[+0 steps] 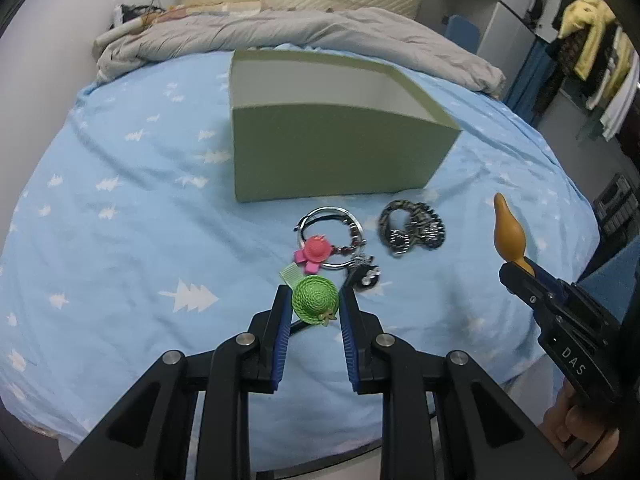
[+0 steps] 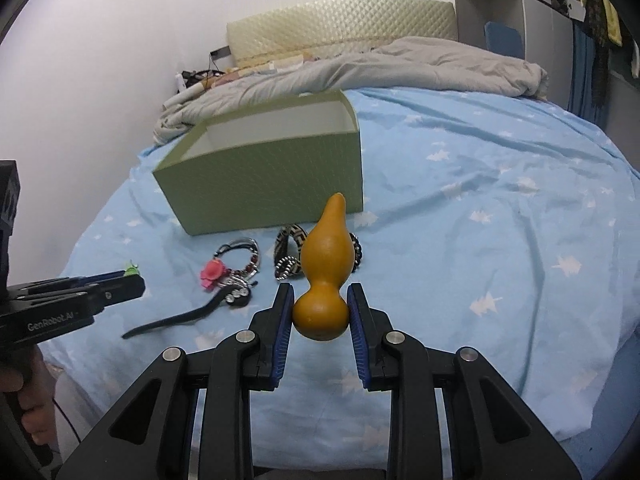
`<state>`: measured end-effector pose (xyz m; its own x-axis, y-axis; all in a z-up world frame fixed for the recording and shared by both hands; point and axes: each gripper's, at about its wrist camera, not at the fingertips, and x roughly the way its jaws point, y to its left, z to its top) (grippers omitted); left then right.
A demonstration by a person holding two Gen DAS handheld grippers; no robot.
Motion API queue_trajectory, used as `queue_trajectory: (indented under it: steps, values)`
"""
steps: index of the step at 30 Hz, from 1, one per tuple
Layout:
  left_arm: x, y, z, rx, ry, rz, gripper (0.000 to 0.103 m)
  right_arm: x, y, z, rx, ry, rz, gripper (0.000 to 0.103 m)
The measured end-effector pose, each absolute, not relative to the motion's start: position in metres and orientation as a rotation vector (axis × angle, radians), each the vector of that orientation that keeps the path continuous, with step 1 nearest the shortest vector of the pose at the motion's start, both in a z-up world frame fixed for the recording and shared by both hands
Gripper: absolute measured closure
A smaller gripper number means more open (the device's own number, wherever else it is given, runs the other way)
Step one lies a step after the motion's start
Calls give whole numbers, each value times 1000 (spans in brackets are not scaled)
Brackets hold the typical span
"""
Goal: Organize jewelry
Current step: 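Carry both items over the green box and open both tools to drop them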
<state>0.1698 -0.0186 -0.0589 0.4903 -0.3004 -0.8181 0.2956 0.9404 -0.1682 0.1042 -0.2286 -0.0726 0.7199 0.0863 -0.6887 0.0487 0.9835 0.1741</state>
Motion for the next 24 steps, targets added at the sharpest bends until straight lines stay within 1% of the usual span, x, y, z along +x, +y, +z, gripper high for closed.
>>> queue_trajectory:
  steps: [11,24]
  values:
    - [177,-23,-9,-1,927,-392,80,108,-231,-18,195,673,37,79]
    - [234,-37,50,27,829,-410,80,159,-233,42,157,565,52,79]
